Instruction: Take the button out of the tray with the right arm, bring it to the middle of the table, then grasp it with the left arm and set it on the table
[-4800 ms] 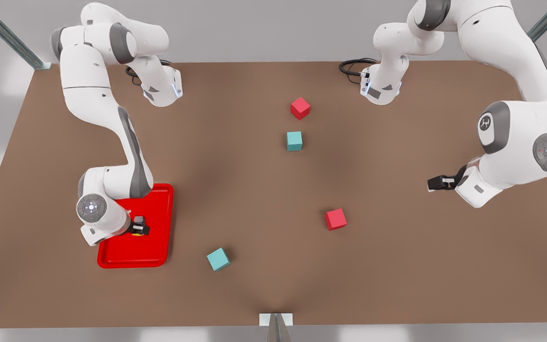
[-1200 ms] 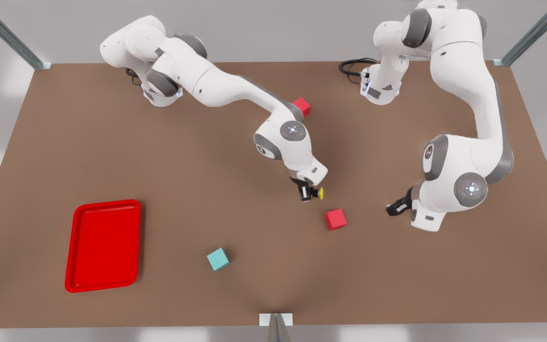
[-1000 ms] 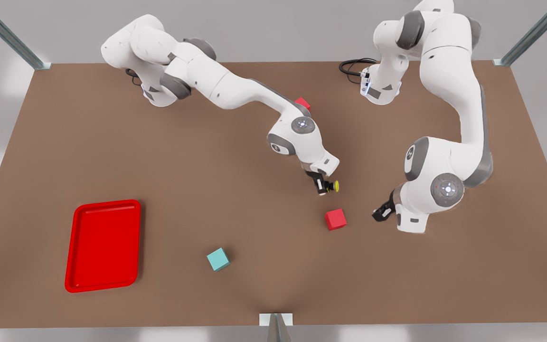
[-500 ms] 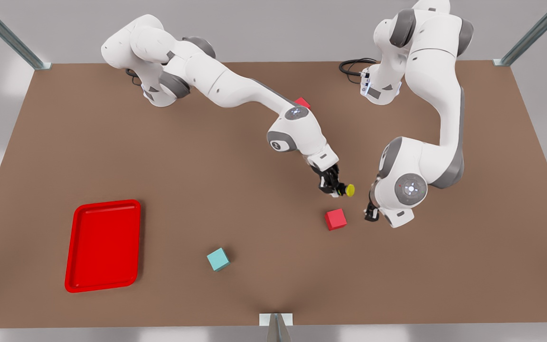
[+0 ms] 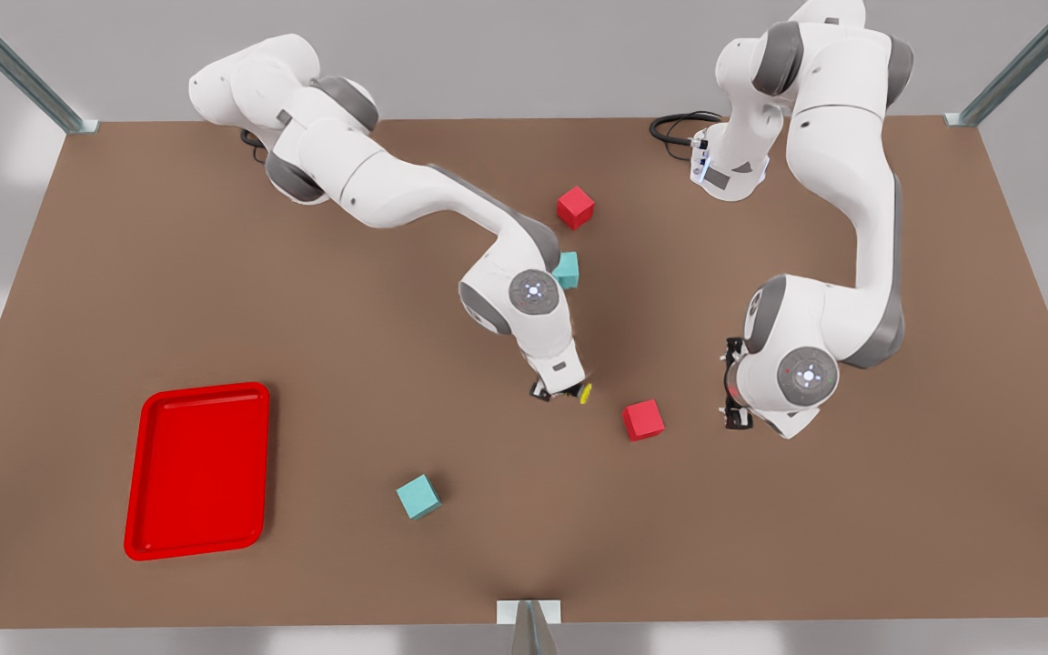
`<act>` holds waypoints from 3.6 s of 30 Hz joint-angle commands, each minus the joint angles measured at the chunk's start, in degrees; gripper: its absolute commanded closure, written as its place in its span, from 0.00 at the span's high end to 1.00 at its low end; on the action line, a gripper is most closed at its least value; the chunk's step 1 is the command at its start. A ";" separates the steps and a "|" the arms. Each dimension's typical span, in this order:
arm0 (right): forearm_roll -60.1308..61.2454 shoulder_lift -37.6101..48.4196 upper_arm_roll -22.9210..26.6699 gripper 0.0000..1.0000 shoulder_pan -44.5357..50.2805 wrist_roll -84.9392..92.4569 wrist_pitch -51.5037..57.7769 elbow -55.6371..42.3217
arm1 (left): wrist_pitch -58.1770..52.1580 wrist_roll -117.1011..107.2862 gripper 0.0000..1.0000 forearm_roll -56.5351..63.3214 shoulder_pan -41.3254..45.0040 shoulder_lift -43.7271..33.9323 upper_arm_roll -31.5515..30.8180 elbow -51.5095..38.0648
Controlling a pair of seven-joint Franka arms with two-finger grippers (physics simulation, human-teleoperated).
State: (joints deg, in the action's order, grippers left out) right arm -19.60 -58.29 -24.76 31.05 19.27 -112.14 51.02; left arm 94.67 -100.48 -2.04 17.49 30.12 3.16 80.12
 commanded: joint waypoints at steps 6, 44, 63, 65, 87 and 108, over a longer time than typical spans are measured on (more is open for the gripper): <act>4.13 -0.07 0.59 1.00 1.20 53.24 2.54 3.65 | 7.55 -6.66 1.00 -1.83 0.88 0.20 -0.70 1.97; 20.57 43.61 25.55 1.00 -29.91 -34.22 19.50 23.68 | 38.75 -10.80 1.00 -0.16 26.54 24.46 -0.70 -8.67; 21.01 43.70 25.29 1.00 -29.38 -34.83 19.15 23.60 | 35.67 -3.85 0.48 0.46 25.84 26.31 -0.61 -8.23; 20.92 43.43 25.20 1.00 -28.68 -36.85 18.45 23.68 | 35.06 -3.50 0.43 0.46 25.84 26.31 -0.61 -8.31; 20.83 42.73 25.20 1.00 -28.51 -36.85 18.19 23.68 | 11.06 -18.00 0.43 31.48 26.10 16.55 6.15 2.58; 22.24 38.69 25.20 1.00 -27.36 -36.50 18.45 22.02 | -5.46 -41.55 0.43 65.40 26.63 8.38 9.94 21.13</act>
State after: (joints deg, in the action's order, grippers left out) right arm 2.48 -19.65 0.44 3.67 -16.67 -93.57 73.16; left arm 95.34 -122.47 59.31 44.05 38.36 13.07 101.25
